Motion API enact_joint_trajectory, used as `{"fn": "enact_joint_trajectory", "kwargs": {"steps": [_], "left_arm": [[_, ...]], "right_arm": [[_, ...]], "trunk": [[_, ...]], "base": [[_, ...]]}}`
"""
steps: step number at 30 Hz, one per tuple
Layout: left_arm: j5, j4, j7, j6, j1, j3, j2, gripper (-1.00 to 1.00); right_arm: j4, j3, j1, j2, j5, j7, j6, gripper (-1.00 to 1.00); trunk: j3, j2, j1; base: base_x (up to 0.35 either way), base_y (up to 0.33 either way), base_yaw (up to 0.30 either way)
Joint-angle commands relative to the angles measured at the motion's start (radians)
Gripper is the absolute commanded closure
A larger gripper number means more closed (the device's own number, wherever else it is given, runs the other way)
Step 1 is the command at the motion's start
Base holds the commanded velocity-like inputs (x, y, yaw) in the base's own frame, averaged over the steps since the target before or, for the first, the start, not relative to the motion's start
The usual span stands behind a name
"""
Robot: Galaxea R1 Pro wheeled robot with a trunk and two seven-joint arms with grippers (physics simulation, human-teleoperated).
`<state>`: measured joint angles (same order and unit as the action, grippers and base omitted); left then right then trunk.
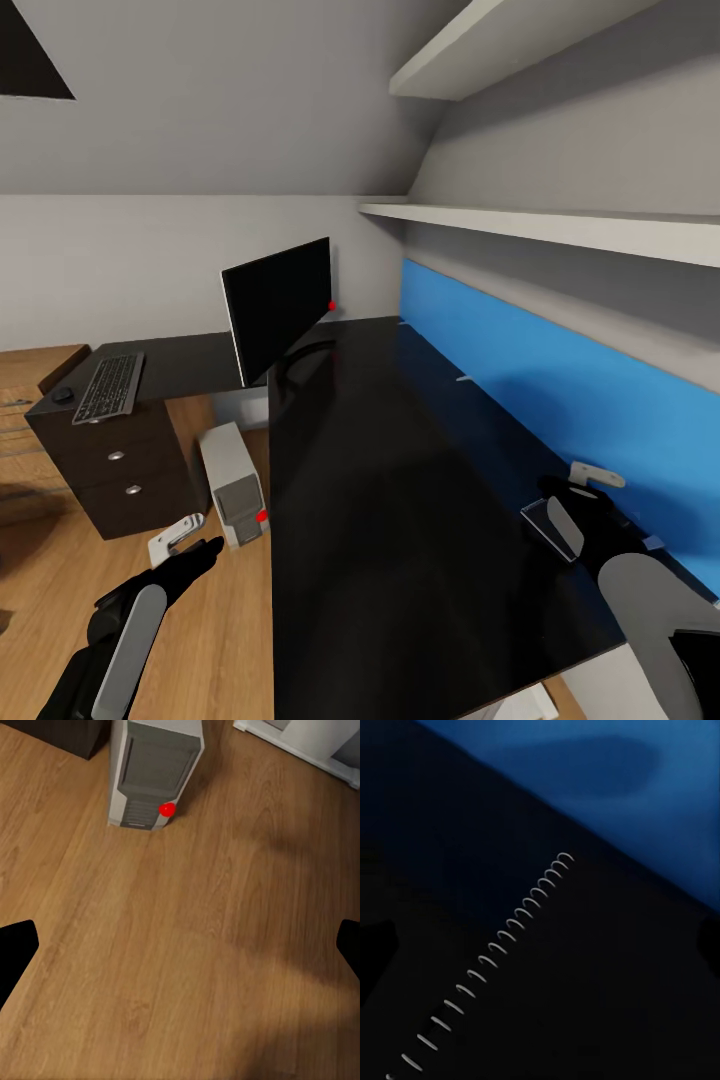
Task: In the bedroom, organize the workspace by keeping the computer under the desk, ensuring the monitor is on the desk, placing the keyboard on the desk next to the monitor, placing the mouse on the desk next to the keyboard, moving the folder from the swivel chair onto the desk next to the mouse, stacking the notebook on top of the folder with the pen on top of the notebook, and positioning the swivel chair next to the desk.
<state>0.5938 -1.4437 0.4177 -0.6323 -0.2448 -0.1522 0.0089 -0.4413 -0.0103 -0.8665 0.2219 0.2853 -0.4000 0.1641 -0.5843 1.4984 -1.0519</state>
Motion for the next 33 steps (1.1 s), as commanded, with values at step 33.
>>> {"fn": "enact_joint_trajectory", "kwargs": {"steps": [33], "left_arm": [[0.017, -0.063, 0.012, -0.004, -0.001, -0.099, 0.001, -1.00]], "right_arm": [[-0.002, -0.008, 0.000, 0.013, 0.013, -0.091, -0.005, -1.00]], "trunk": [[-0.001, 0.001, 0.000]], "base": [[0.000, 0.000, 0.000]]}}
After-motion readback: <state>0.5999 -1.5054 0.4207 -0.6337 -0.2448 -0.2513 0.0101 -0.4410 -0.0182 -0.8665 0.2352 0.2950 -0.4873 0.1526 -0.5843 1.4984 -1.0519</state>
